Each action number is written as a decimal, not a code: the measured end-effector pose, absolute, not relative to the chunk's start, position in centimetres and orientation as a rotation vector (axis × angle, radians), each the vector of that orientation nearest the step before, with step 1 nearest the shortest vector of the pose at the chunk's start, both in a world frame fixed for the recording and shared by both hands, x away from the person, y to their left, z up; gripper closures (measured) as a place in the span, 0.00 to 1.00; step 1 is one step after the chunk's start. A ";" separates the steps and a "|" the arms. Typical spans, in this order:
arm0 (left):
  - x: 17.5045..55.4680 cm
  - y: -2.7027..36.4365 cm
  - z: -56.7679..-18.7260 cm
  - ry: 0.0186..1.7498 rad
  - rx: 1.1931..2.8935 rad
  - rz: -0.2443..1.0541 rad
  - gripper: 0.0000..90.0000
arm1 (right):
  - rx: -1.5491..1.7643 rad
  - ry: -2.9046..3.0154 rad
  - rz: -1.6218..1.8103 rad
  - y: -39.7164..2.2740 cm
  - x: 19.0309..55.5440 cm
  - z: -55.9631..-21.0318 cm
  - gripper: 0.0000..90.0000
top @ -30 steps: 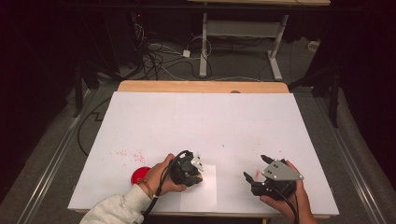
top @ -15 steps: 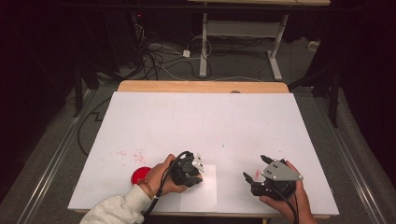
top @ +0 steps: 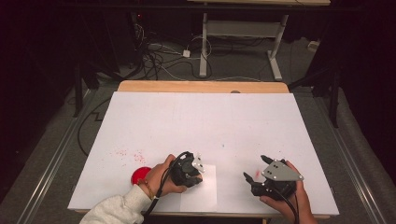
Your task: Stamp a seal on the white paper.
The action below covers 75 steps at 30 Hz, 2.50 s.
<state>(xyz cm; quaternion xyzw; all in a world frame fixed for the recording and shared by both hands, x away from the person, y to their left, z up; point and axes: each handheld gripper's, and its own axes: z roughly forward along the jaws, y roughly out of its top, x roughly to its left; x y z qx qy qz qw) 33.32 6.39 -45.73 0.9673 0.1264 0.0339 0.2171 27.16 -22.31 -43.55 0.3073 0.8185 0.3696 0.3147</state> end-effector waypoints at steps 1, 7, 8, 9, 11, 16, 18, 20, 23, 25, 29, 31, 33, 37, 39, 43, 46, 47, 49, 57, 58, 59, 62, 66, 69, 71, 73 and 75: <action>33.3 6.4 -45.7 0.351 2.678 0.092 0.82 | 0.810 2.157 0.974 -22.3 27.2 -43.5 0.25; 33.3 6.5 -45.8 0.352 2.669 0.089 0.82 | 0.807 2.165 0.971 -22.2 27.2 -43.6 0.25; 33.4 6.5 -45.8 0.351 2.669 0.088 0.82 | 0.804 2.169 0.968 -22.2 27.2 -43.6 0.25; 33.4 6.5 -45.8 0.351 2.669 0.087 0.82 | 0.804 2.170 0.967 -22.2 27.2 -43.6 0.25; 33.3 6.5 -45.8 0.352 2.669 0.090 0.82 | 0.802 2.172 0.968 -22.2 27.2 -43.7 0.25; 33.3 6.4 -45.7 0.351 2.679 0.099 0.82 | 0.798 2.172 0.968 -22.2 27.1 -43.6 0.25; 33.1 6.2 -45.6 0.338 2.692 0.121 0.82 | 0.801 2.168 0.971 -22.3 27.1 -43.6 0.25; 33.1 6.2 -45.5 0.343 2.690 0.122 0.82 | 0.803 2.168 0.972 -22.3 27.2 -43.5 0.25; 33.2 6.6 -45.0 0.345 2.658 0.108 0.82 | 0.800 2.168 0.972 -22.3 27.2 -43.5 0.25; 33.1 6.7 -44.5 0.350 2.629 0.123 0.82 | 0.802 2.167 0.974 -22.4 27.2 -43.5 0.25; 32.9 7.0 -43.6 0.343 2.609 0.137 0.82 | 0.798 2.168 0.972 -22.4 27.1 -43.5 0.25; 32.8 7.2 -43.3 0.346 2.600 0.145 0.82 | 0.800 2.164 0.975 -22.3 27.1 -43.5 0.25; 32.8 7.4 -43.1 0.349 2.594 0.150 0.82 | 0.800 2.163 0.976 -22.3 27.1 -43.4 0.25; 32.7 7.9 -42.7 0.348 2.582 0.160 0.82 | 0.793 2.167 0.975 -22.3 27.1 -43.4 0.25; 32.7 8.1 -42.5 0.348 2.579 0.170 0.82 | 0.792 2.167 0.975 -22.3 27.1 -43.4 0.25; 32.6 8.4 -42.3 0.356 2.571 0.180 0.82 | 0.794 2.165 0.978 -22.3 27.1 -43.4 0.25; 32.7 8.7 -42.1 0.359 2.566 0.189 0.82 | 0.793 2.164 0.978 -22.3 27.0 -43.4 0.25; 32.7 8.8 -42.0 0.364 2.560 0.190 0.82 | 0.792 2.164 0.979 -22.3 27.0 -43.4 0.25; 32.7 9.1 -41.8 0.368 2.553 0.194 0.82 | 0.789 2.164 0.979 -22.4 27.0 -43.4 0.25; 32.5 10.1 -41.2 0.383 2.538 0.218 0.82 | 0.782 2.156 0.987 -22.3 26.9 -43.3 0.25; 32.5 10.2 -41.2 0.383 2.536 0.213 0.82 | 0.782 2.156 0.987 -22.3 26.9 -43.3 0.25; 32.5 10.3 -41.1 0.384 2.534 0.221 0.82 | 0.782 2.157 0.988 -22.3 26.9 -43.3 0.25; 32.5 10.7 -40.9 0.395 2.526 0.229 0.82 | 0.780 2.160 0.988 -22.3 26.9 -43.3 0.25; 32.4 10.9 -40.8 0.399 2.525 0.235 0.82 | 0.780 2.162 0.988 -22.4 26.9 -43.3 0.25; 32.5 11.2 -40.6 0.403 2.520 0.238 0.82 | 0.775 2.163 0.991 -22.4 26.9 -43.3 0.25; 32.4 11.4 -40.5 0.411 2.512 0.243 0.82 | 0.775 2.163 0.993 -22.4 26.9 -43.3 0.25; 32.4 11.7 -40.5 0.415 2.513 0.249 0.82 | 0.772 2.165 0.995 -22.4 26.9 -43.3 0.25; 32.5 12.1 -40.5 0.426 2.506 0.255 0.82 | 0.767 2.170 0.998 -22.4 26.8 -43.3 0.25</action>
